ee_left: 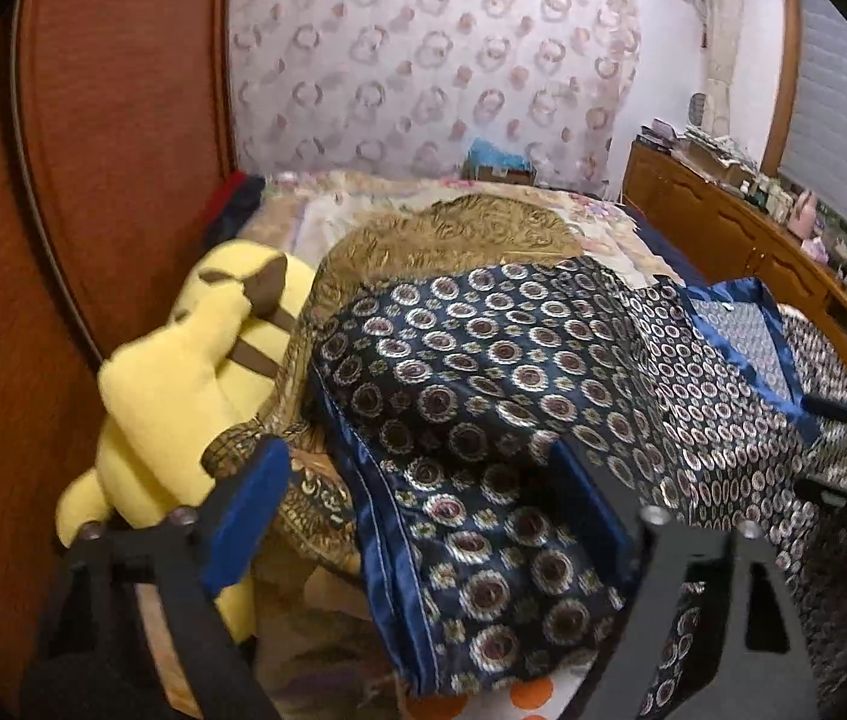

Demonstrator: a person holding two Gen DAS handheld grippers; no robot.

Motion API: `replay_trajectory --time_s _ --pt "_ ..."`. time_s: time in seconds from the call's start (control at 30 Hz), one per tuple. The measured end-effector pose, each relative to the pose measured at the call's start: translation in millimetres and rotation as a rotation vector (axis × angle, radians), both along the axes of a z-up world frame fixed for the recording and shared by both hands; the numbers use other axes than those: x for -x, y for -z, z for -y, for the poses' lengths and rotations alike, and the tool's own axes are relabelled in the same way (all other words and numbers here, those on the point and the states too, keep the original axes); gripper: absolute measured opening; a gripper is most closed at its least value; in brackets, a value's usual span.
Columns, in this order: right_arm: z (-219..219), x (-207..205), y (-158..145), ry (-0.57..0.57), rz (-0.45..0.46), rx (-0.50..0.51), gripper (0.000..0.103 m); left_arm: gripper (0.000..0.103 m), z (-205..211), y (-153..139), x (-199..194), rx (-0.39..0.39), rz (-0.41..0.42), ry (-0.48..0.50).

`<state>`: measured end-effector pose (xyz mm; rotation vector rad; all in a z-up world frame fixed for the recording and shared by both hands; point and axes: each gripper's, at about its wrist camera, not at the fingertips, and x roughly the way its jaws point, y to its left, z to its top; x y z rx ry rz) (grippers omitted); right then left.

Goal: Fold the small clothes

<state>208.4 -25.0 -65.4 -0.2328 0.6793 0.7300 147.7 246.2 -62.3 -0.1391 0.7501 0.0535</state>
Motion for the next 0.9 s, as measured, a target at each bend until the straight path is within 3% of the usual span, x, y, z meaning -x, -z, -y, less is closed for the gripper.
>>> replay_trajectory --time_s 0.03,0.13,0.33,0.5,0.53,0.6,0.63,0.73,0.9 --pt "-1.1 -0.9 1.0 -0.008 -0.011 -0.005 0.103 0.071 -3.8 2.3 -3.1 0.022 -0.015 -0.007" --pt "-5.9 -0.5 1.4 -0.03 -0.018 -0.001 0.103 0.058 -13.3 8.5 -11.3 0.077 -0.062 -0.024" --pt "-16.3 -14.2 20.2 -0.006 -0.067 0.125 0.103 0.057 -23.1 24.3 -19.6 0.143 -0.127 -0.021" --pt "-15.7 -17.5 27.3 -0.004 -0.077 0.153 0.103 0.055 -30.3 27.5 -21.8 0.216 -0.15 0.002" --pt "-15.2 -17.6 28.2 -0.005 -0.08 0.153 0.103 0.043 -31.3 27.2 -22.1 0.227 -0.149 0.013" --pt "-12.6 -17.3 30.4 -0.002 -0.081 0.16 0.103 0.03 -30.8 25.8 -21.7 0.243 -0.149 0.028" --pt "-10.9 -17.9 31.6 -0.001 -0.088 0.161 0.103 0.017 -28.9 24.4 -21.3 0.242 -0.148 0.035" --pt "-9.8 -20.6 34.3 0.005 -0.096 0.172 0.103 0.004 -19.5 16.0 -18.0 0.197 -0.146 0.055" --pt "-10.2 -27.7 41.9 0.019 -0.123 0.214 0.103 0.002 -1.8 -18.1 -9.7 0.129 -0.078 0.073"
